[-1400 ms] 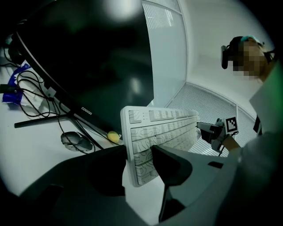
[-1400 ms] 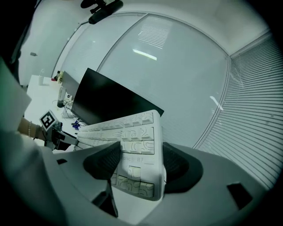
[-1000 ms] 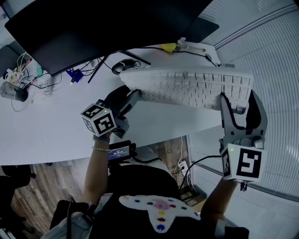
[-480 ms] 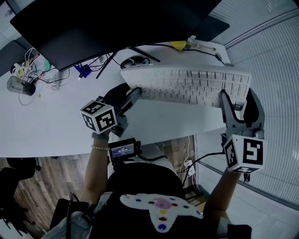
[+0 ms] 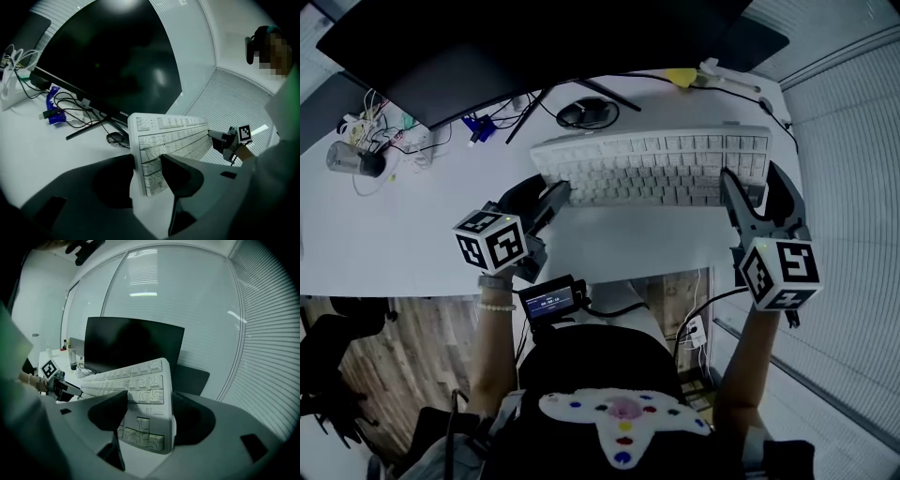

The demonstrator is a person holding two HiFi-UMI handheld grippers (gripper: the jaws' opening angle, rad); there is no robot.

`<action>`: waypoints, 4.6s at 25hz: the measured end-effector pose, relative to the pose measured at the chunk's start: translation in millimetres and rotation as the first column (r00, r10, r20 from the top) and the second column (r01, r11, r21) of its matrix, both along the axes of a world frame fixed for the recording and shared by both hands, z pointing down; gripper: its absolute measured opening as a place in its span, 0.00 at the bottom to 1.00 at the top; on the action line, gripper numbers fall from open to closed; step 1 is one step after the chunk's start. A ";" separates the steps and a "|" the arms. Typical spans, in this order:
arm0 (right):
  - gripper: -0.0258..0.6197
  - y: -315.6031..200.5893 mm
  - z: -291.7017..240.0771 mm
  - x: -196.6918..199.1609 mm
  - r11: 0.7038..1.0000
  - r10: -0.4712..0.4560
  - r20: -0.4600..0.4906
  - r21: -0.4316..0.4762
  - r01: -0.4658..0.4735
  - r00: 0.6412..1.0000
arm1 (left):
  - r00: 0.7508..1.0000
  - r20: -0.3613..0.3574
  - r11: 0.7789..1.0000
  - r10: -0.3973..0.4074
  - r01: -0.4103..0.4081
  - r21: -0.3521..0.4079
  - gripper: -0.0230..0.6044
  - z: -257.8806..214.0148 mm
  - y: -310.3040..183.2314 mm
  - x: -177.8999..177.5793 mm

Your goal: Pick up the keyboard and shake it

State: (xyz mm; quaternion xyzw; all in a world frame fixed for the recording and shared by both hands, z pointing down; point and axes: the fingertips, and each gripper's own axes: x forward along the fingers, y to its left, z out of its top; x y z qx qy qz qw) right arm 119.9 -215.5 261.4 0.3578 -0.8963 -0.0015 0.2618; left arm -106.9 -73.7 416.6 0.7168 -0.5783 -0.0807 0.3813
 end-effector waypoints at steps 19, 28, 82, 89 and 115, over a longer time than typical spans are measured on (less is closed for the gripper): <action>0.52 -20.7 194.2 -21.3 0.905 -0.021 0.127 -0.419 0.073 0.992 | 0.987 0.149 0.941 -0.063 0.109 -0.320 0.34 91.0 34.0 -28.4; 0.52 -23.1 233.2 -22.1 0.854 -0.014 0.123 -0.515 0.076 0.992 | 0.985 0.164 0.913 -0.057 0.117 -0.391 0.34 107.7 34.1 -28.9; 0.12 47.8 110.5 -45.5 0.992 0.069 0.200 -0.116 -0.046 0.977 | 0.837 0.541 0.997 -0.078 0.058 0.054 0.07 -41.7 21.5 -17.8; 0.11 70.1 69.8 -48.0 0.998 0.004 0.263 -0.054 0.010 0.965 | 0.854 0.506 0.986 -0.124 0.048 0.161 0.06 -87.6 22.5 -8.6; 0.10 91.7 36.5 -57.4 0.999 -0.032 0.283 -0.024 0.041 0.958 | 0.828 0.558 0.980 -0.049 -0.069 0.188 0.06 -110.4 20.1 16.5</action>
